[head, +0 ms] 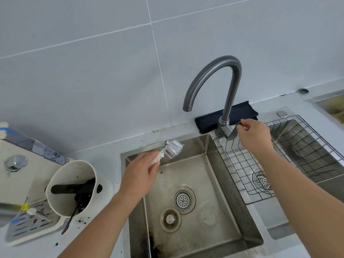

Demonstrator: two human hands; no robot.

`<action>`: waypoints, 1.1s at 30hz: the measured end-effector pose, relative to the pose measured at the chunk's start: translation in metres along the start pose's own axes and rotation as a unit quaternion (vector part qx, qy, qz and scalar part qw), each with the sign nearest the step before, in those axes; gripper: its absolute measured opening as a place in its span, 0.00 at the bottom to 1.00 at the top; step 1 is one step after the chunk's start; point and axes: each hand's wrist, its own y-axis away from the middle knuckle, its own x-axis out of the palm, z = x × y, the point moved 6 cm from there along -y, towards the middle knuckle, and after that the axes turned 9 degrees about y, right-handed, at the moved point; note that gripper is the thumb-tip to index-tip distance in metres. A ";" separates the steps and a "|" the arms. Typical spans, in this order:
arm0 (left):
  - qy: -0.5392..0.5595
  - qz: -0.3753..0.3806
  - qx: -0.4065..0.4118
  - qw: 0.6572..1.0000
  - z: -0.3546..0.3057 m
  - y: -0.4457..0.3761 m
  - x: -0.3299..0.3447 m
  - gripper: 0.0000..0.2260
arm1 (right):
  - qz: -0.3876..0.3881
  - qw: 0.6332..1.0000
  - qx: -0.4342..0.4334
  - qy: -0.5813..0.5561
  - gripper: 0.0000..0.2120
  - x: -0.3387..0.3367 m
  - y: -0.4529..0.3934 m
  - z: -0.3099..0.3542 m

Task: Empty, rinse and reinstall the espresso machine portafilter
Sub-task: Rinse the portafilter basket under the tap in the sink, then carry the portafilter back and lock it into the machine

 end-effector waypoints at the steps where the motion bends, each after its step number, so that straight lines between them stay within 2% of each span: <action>1: 0.021 -0.006 -0.021 1.000 0.001 0.001 0.000 0.14 | 0.011 1.000 0.000 -0.001 0.21 0.000 0.000 -0.001; 5: 0.110 -0.025 -0.086 0.990 -0.002 0.011 -0.004 0.11 | 0.062 0.998 0.003 -0.014 0.24 -0.002 0.005 -0.007; 10: 0.233 -0.042 -0.164 0.958 -0.010 0.023 -0.006 0.09 | 0.087 0.995 0.011 -0.040 0.24 -0.001 0.022 -0.013; 13: 0.310 -0.059 -0.218 0.923 -0.014 0.031 -0.005 0.11 | 0.087 0.995 0.031 -0.039 0.23 0.007 0.037 -0.021; 15: 0.369 -0.073 -0.265 0.888 -0.015 0.039 -0.002 0.11 | 0.096 0.994 0.032 -0.045 0.20 0.015 0.054 -0.022; 18: 0.441 -0.084 -0.317 0.836 -0.018 0.048 0.000 0.09 | 0.147 0.985 0.030 -0.086 0.12 0.032 0.087 -0.012; 21: 0.486 -0.087 -0.347 0.797 -0.018 0.053 0.001 0.08 | 0.222 0.950 0.064 -0.207 0.05 0.054 0.121 0.006; 24: 0.537 -0.095 -0.362 0.756 -0.023 0.055 0.002 0.08 | 0.304 0.882 0.110 -0.344 0.07 0.068 0.159 0.032; 27: 0.547 -0.097 -0.353 0.753 -0.023 0.055 -0.002 0.10 | 0.371 0.827 0.123 -0.403 0.07 0.073 0.192 0.060; 33: 0.569 -0.105 -0.350 0.737 -0.022 0.059 -0.006 0.08 | 0.465 0.777 0.093 -0.415 0.09 0.081 0.247 0.098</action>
